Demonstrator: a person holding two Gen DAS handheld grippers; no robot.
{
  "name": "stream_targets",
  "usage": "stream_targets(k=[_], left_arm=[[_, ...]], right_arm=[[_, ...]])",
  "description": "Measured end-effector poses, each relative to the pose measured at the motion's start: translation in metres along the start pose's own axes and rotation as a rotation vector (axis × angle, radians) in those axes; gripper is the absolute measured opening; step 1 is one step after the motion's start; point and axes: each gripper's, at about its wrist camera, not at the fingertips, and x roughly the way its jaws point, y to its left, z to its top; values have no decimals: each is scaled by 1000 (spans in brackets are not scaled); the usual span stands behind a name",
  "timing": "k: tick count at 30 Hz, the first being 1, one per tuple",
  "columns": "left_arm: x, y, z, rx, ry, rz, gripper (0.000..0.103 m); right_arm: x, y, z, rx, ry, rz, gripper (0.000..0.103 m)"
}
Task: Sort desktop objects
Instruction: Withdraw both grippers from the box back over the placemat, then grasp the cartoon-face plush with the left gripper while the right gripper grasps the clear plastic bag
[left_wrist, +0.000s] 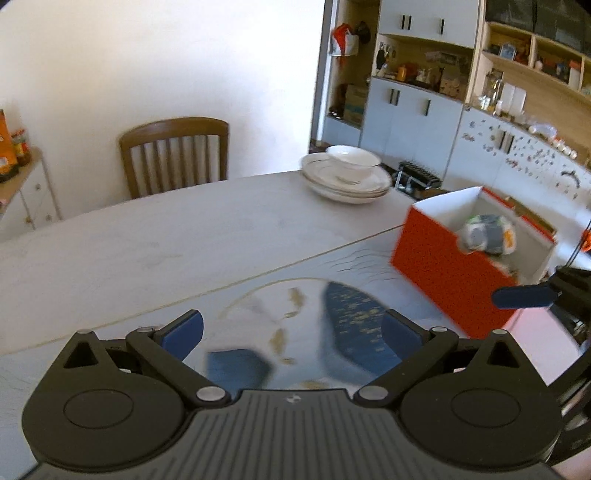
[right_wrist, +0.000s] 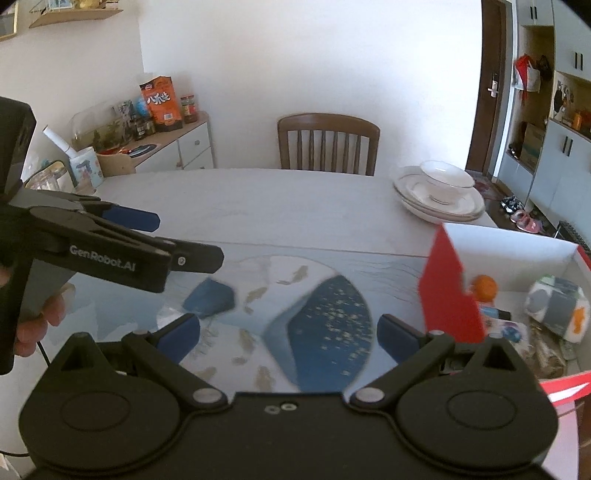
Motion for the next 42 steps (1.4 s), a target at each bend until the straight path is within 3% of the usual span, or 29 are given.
stream_targets(k=[8,16,30,42], left_arm=[[8,49,-14,51,-2,101,103],[32,89,-27,49,18,142,103],[87,118,-35,11,86,91,103],[104,120,-39,14,94,56,100]], right_arm=[[33,44,3,-43,30,24,102],[67,75,2,-66,72,43,102],[119,101,-3,-135,140,65,100],[146,103,-7,-147,207,80,87]])
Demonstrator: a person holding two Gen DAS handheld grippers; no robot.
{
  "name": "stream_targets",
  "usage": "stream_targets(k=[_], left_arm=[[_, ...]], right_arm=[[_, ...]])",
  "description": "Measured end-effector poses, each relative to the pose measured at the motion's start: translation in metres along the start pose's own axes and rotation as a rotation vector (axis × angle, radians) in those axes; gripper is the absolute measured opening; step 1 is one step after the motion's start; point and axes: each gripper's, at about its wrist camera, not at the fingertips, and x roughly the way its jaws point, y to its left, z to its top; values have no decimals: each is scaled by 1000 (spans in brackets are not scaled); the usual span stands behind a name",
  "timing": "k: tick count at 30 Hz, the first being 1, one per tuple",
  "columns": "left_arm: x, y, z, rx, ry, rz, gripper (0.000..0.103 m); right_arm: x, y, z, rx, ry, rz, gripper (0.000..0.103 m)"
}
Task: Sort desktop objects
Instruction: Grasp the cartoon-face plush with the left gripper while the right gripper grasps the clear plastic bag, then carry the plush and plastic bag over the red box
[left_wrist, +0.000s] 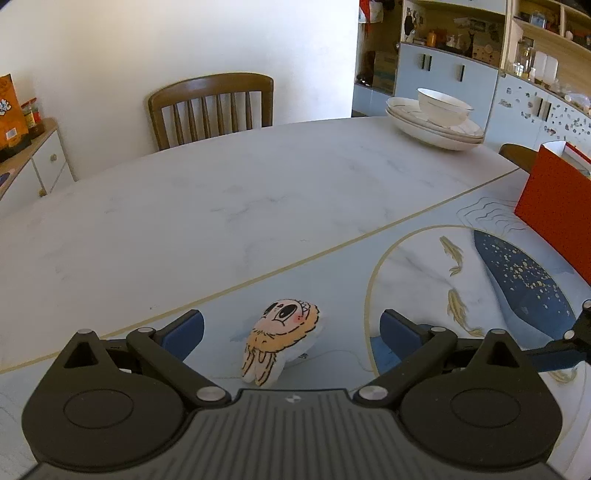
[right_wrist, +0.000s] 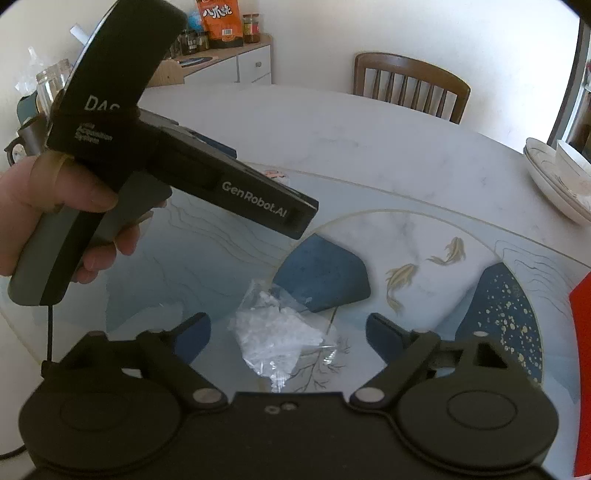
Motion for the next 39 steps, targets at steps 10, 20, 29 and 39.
stream_targets(k=[10,20,29,39], left_arm=[[8,3,0,-20,32,-7,68],[7,3,-2,-29,51,7,40],[-3,-7,-3,-16,53,20,36],[-31,-26,-5,-7,28,-6,36]], right_arm=[[10,1,-1,-21,31,15,66],[13,2,-3,-29,31,18,49],[3,-6,-5,8,18,10,39],[-25,-19,-10,55,-19,-15,38]])
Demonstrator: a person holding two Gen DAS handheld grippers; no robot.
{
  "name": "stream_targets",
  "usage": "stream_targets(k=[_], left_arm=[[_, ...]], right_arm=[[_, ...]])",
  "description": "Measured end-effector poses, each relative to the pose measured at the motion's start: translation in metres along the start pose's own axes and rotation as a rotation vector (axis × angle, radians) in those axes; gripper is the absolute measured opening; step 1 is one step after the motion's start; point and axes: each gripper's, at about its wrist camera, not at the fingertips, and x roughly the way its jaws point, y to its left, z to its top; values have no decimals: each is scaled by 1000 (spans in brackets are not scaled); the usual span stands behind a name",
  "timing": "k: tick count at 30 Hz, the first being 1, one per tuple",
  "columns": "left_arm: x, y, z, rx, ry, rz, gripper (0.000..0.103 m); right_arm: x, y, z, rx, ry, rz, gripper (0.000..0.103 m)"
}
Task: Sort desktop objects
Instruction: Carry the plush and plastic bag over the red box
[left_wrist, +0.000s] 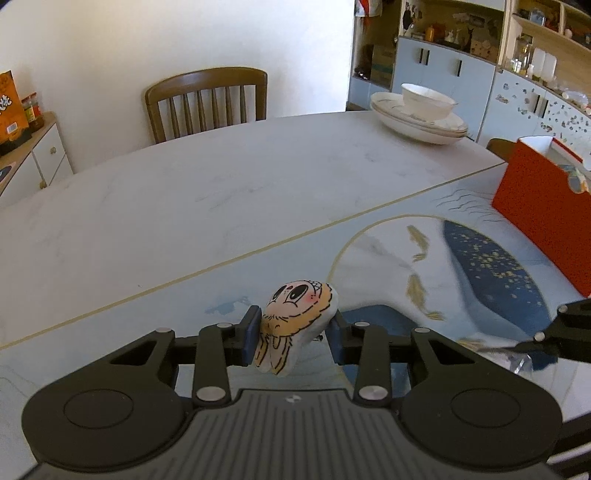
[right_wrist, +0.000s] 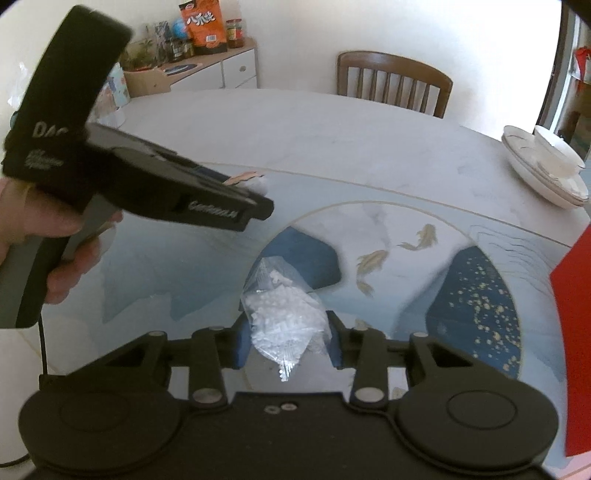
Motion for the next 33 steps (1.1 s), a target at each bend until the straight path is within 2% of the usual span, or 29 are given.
stream_targets(k=[16,33], left_arm=[[-51,-37,-13,2,-12,-22,35],[-88,-112,-3,-48,-19,-77,36]], right_arm=[[-47,-33,-9,61,-69,-7,38],[-110,-86,-26,110,-130,-15,38]])
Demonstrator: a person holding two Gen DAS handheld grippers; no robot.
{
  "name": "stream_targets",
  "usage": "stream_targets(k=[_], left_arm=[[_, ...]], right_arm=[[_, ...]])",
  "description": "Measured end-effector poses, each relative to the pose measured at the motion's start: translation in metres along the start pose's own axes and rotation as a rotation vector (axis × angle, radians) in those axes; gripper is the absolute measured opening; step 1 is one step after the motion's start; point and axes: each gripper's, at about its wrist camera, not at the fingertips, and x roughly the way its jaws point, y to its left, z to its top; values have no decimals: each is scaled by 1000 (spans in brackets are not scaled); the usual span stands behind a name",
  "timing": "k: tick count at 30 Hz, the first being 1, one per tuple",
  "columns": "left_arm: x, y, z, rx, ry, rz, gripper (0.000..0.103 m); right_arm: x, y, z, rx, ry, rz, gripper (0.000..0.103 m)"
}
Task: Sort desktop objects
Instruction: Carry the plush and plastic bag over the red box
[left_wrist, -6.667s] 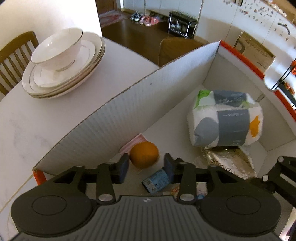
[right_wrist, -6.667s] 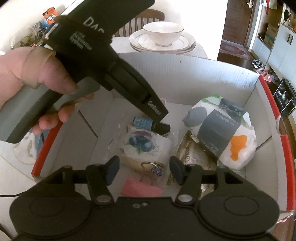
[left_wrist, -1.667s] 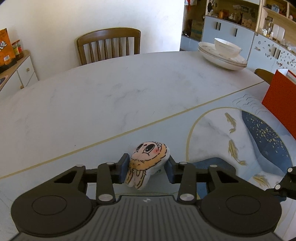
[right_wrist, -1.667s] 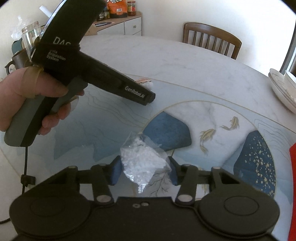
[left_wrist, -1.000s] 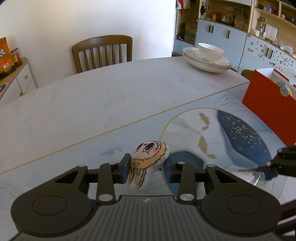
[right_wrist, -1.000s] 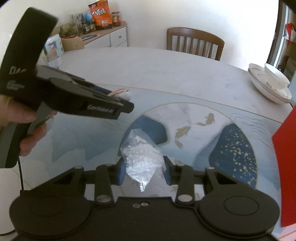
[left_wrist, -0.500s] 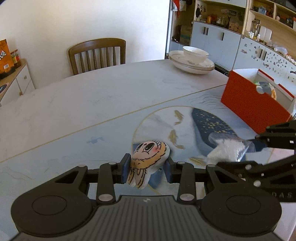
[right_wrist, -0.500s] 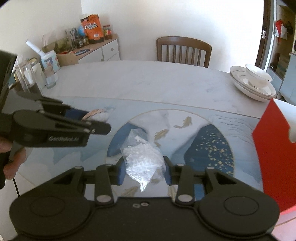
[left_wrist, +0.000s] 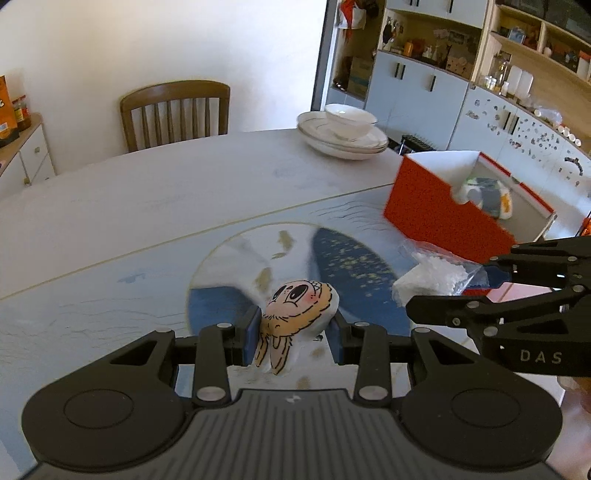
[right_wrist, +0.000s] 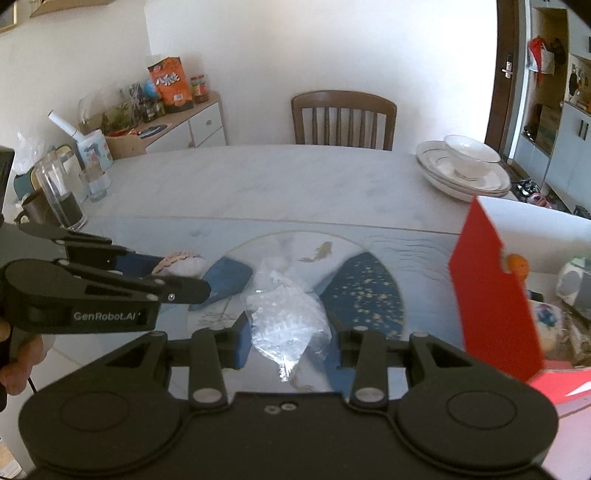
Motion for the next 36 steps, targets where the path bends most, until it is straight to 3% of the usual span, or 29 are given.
stream_targets(k=[16,36], left_arm=[[12,-80,32,0,-23,-56,35],[50,-191,85,97,-57,-132,36]], right_arm=[[-48,-88,-4,67,-39,-12,39],[-86,-208,-14,132,-84,-86,39]])
